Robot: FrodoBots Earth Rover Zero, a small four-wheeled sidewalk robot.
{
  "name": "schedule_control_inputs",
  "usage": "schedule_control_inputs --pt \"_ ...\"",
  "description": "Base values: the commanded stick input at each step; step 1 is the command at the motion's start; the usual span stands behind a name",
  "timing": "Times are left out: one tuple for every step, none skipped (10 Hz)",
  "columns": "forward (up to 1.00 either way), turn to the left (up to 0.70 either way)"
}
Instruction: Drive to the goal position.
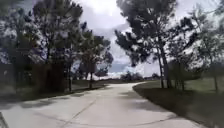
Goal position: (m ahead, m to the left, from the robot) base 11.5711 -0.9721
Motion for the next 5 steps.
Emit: schedule_control_inputs --pt "0.85 0.0" --pt "0.85 0.0" --pt "0.85 0.0" --pt "0.85 0.0" --pt "0.85 0.0"
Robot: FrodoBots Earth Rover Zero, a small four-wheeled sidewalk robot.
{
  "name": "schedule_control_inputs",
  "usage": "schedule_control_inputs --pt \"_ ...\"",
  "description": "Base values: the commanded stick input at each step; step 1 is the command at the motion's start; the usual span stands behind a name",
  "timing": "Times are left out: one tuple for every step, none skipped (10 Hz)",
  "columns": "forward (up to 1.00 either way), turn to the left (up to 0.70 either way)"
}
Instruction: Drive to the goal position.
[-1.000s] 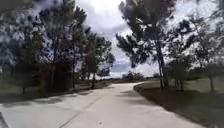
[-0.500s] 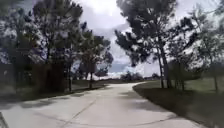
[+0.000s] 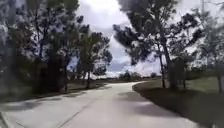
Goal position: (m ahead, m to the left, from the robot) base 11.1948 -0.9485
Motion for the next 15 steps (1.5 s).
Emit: schedule_control_inputs --pt "0.85 0.0" --pt "0.85 0.0" --pt "0.85 0.0" --pt "0.85 0.0" --pt "0.85 0.0" --pt "0.85 0.0" --pt "0.85 0.0" --pt "0.85 0.0" --pt "0.85 0.0" --pt "0.85 0.0" --pt "0.85 0.0" --pt "0.85 0.0" --pt "0.85 0.0" --pt "0.85 0.0" --pt "0.85 0.02"
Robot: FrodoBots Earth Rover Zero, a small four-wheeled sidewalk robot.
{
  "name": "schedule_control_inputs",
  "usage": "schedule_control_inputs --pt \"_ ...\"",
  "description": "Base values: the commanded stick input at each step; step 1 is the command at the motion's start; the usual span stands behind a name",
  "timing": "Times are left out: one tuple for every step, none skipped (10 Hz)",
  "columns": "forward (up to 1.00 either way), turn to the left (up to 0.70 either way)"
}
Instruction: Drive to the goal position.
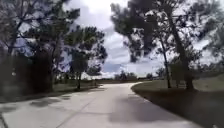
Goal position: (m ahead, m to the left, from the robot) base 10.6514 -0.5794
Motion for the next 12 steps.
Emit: schedule_control_inputs --pt "0.85 0.17" --pt "0.85 0.26" --pt "0.85 0.28" --pt "0.85 0.0" --pt "0.85 0.0" --pt "0.85 0.0" --pt "0.85 0.0" --pt "0.85 0.0" --pt "0.85 0.0" --pt "0.85 0.0" --pt "0.85 0.0" --pt "0.85 0.0"
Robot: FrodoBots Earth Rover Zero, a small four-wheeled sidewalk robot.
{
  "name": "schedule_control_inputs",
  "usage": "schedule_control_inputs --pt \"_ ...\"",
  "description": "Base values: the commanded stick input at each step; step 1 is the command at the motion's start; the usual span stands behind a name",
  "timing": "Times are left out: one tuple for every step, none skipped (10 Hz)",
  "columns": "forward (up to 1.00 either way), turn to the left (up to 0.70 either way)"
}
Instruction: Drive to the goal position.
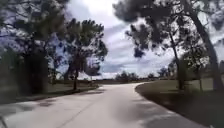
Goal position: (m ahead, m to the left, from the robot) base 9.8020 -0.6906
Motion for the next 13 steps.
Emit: schedule_control_inputs --pt "0.85 0.0" --pt "0.85 0.0" --pt "0.85 0.0" --pt "0.85 0.0" --pt "0.85 0.0" --pt "0.85 0.0" --pt "0.85 0.0" --pt "0.85 0.0" --pt "0.85 0.0" --pt "0.85 0.0" --pt "0.85 0.0" --pt "0.85 0.0" --pt "0.85 0.0"
